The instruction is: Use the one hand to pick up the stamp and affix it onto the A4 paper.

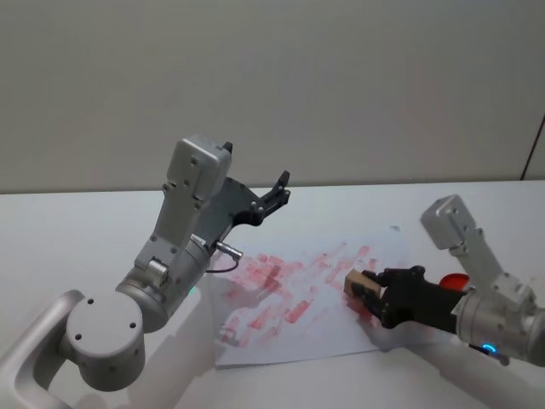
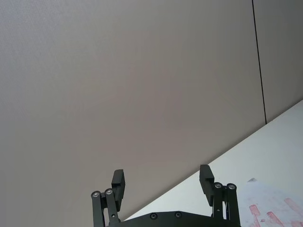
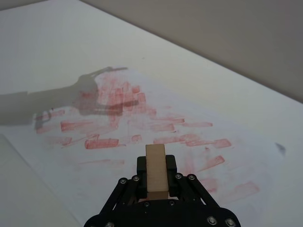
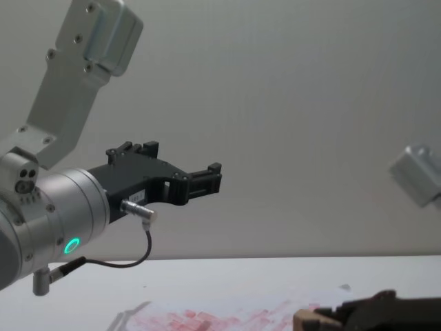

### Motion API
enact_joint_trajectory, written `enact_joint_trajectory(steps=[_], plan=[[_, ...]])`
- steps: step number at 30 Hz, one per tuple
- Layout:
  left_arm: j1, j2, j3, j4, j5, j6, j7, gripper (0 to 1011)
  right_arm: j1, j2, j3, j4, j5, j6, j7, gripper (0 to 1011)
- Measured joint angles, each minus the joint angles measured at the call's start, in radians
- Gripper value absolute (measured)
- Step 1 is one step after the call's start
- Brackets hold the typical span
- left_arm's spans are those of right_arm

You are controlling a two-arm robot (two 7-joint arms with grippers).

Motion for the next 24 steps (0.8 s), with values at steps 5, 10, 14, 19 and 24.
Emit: enact_joint_trajectory(steps=[5,10,14,19,24], plan=[[0.000,0.000,0.000,0.000,0.000,0.000,0.000,1001,0.024,-0.007,-0.011,0.048,-0.017,0.008,0.053,216],[0.000,0.000,0.000,0.000,0.000,0.000,0.000,1001,0.040,-0.010,-0.015,0.074,-0.026,0.012,0.084,216],[0.000,0.000,0.000,0.000,0.000,0.000,0.000,1001,0.048,-0.011,-0.018,0.084,-0.031,0.012,0.096,216],[0.000,0.000,0.000,0.000,0.000,0.000,0.000,1001,0.055,-0.012,-0.021,0.094,-0.035,-0.003,0.103,217],[0.000,0.000,0.000,0.000,0.000,0.000,0.000,1001,0.062,-0.012,-0.026,0.100,-0.038,-0.030,0.105,217]])
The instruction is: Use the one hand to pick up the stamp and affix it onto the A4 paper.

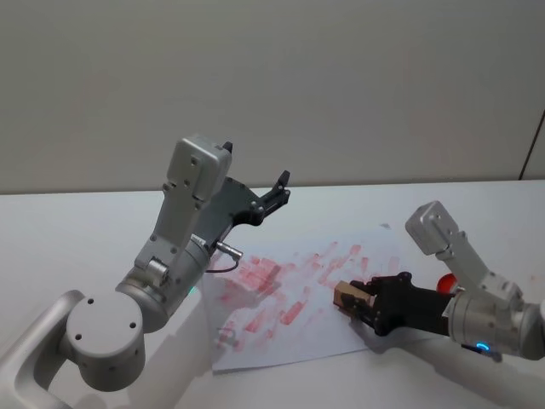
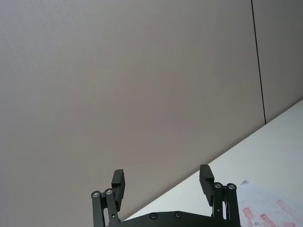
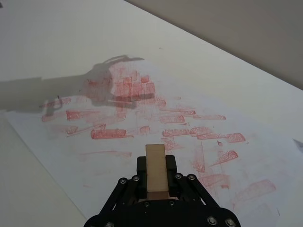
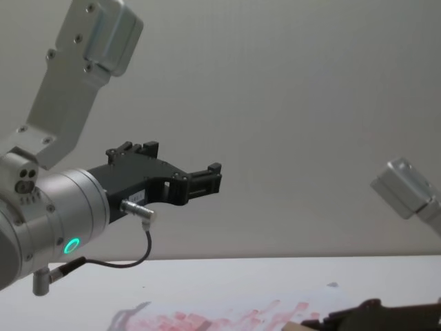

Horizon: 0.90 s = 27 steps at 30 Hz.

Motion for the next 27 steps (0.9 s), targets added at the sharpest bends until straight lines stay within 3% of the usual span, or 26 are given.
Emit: enact_joint_trajectory(steps=[14,20,27], plan=[[0.000,0.000,0.000,0.000,0.000,0.000,0.000,1001,0.014,0.010,0.017,-0.049,0.035,-0.112,-0.042,217],[0.000,0.000,0.000,0.000,0.000,0.000,0.000,1001,0.000,0.027,0.035,-0.096,0.066,-0.159,-0.104,217],[0.000,0.000,0.000,0.000,0.000,0.000,0.000,1001,-0.032,0.052,0.053,-0.144,0.095,-0.164,-0.180,217]])
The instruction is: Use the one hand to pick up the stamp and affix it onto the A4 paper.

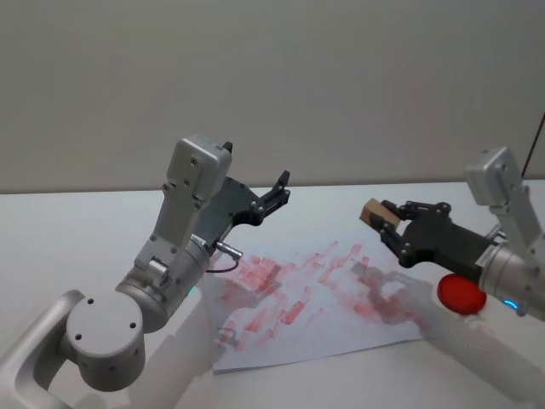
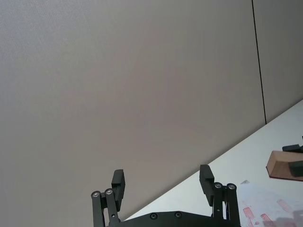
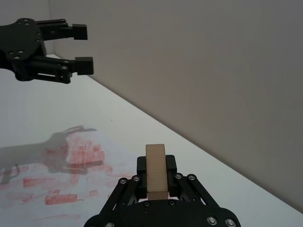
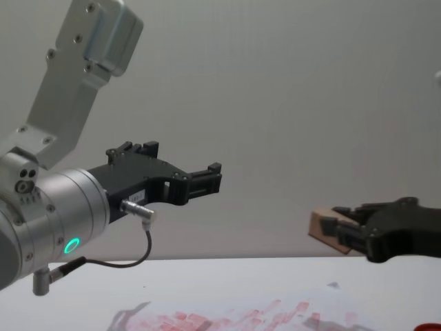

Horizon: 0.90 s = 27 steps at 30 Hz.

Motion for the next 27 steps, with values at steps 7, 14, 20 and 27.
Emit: enact_joint_trajectory(steps=[7,14,20,27], plan=[[0.000,0.000,0.000,0.000,0.000,0.000,0.000,1001,-0.047,0.029,0.018,-0.049,0.027,0.036,-0.088,217],[0.000,0.000,0.000,0.000,0.000,0.000,0.000,1001,-0.098,0.057,0.034,-0.092,0.056,0.098,-0.180,216],[0.000,0.000,0.000,0.000,0.000,0.000,0.000,1001,-0.141,0.079,0.049,-0.120,0.079,0.165,-0.255,217],[0.000,0.000,0.000,0.000,0.000,0.000,0.000,1001,-0.178,0.098,0.060,-0.138,0.093,0.221,-0.312,216]])
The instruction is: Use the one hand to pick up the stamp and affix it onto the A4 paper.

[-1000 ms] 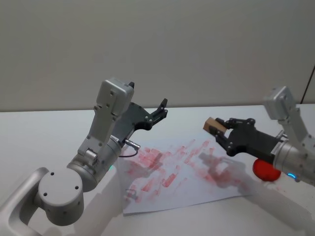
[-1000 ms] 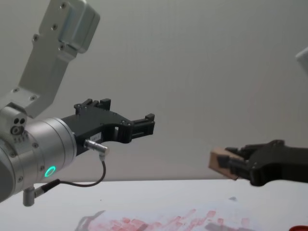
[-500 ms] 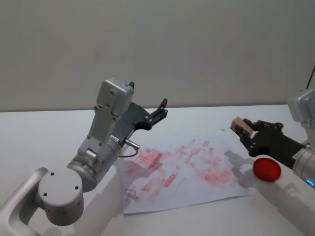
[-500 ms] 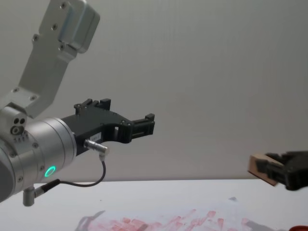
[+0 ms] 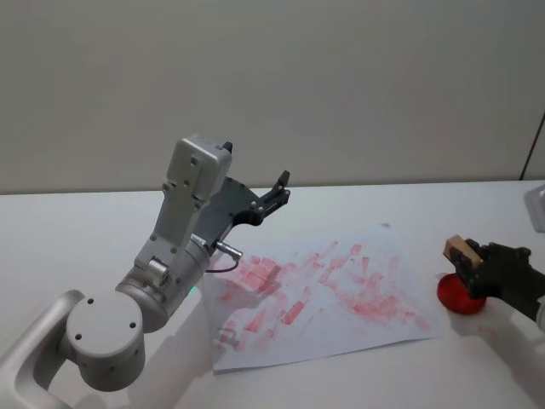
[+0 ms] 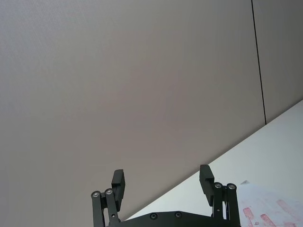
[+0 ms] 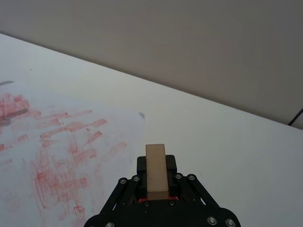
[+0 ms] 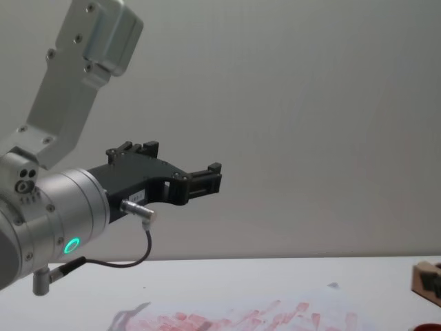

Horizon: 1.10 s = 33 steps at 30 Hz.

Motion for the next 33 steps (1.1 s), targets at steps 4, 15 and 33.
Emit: enact_joint_trajectory(steps=[4,15,33], plan=[[0.000,0.000,0.000,0.000,0.000,0.000,0.000,1001,-0.012,0.006,0.003,-0.004,0.003,0.019,-0.015,217],[0.000,0.000,0.000,0.000,0.000,0.000,0.000,1001,-0.021,0.011,0.003,0.008,-0.004,0.053,-0.022,217],[0.000,0.000,0.000,0.000,0.000,0.000,0.000,1001,-0.015,0.009,-0.001,0.028,-0.021,0.069,-0.011,422]])
